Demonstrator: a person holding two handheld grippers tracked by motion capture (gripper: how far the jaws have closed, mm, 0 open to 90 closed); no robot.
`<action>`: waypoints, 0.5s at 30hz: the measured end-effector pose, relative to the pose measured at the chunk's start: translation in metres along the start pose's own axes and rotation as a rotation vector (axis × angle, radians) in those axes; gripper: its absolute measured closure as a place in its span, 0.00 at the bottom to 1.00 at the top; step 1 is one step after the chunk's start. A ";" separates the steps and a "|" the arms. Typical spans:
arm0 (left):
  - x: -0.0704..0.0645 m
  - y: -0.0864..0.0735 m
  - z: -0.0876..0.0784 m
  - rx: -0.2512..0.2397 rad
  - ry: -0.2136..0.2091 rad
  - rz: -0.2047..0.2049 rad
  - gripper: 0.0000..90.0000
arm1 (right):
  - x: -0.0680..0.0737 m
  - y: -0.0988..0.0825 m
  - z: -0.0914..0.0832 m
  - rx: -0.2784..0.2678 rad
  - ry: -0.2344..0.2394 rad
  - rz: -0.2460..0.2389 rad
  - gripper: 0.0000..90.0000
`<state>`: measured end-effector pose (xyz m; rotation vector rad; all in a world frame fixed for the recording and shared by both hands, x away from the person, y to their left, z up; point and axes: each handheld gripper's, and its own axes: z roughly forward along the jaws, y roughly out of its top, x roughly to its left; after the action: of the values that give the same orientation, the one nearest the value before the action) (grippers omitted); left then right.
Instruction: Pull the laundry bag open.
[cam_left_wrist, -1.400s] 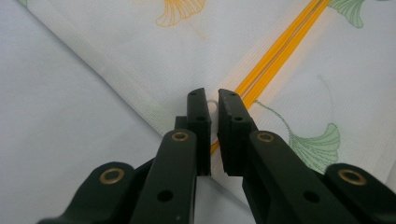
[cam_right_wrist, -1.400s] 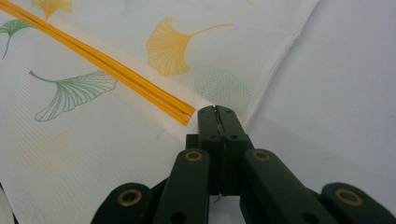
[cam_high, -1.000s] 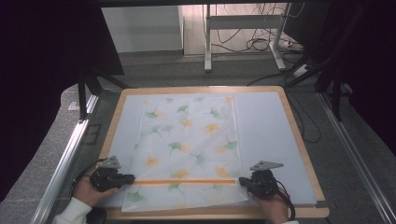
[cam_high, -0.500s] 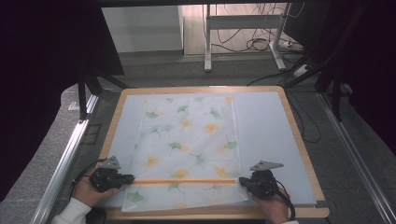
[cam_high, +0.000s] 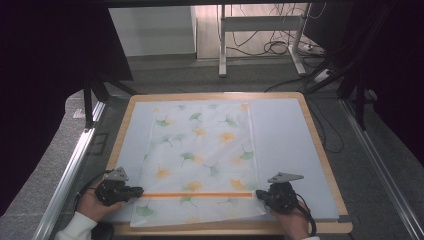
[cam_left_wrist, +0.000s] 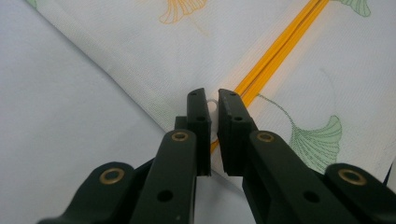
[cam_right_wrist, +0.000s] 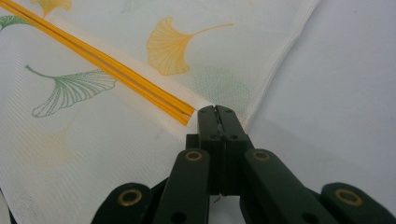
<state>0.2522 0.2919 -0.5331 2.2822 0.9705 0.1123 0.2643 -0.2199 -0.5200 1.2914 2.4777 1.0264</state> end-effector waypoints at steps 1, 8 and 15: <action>0.000 0.000 0.000 0.000 -0.001 0.000 0.94 | 0.000 0.000 0.000 0.000 0.000 0.000 0.99; 0.000 0.000 0.002 -0.002 -0.004 -0.003 0.94 | -0.001 0.000 0.000 0.001 0.004 0.001 0.99; 0.001 0.000 0.003 -0.028 -0.008 -0.007 0.93 | -0.001 0.000 0.000 -0.003 0.004 -0.001 0.99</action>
<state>0.2536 0.2914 -0.5357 2.2519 0.9669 0.1138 0.2645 -0.2204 -0.5200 1.2884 2.4792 1.0331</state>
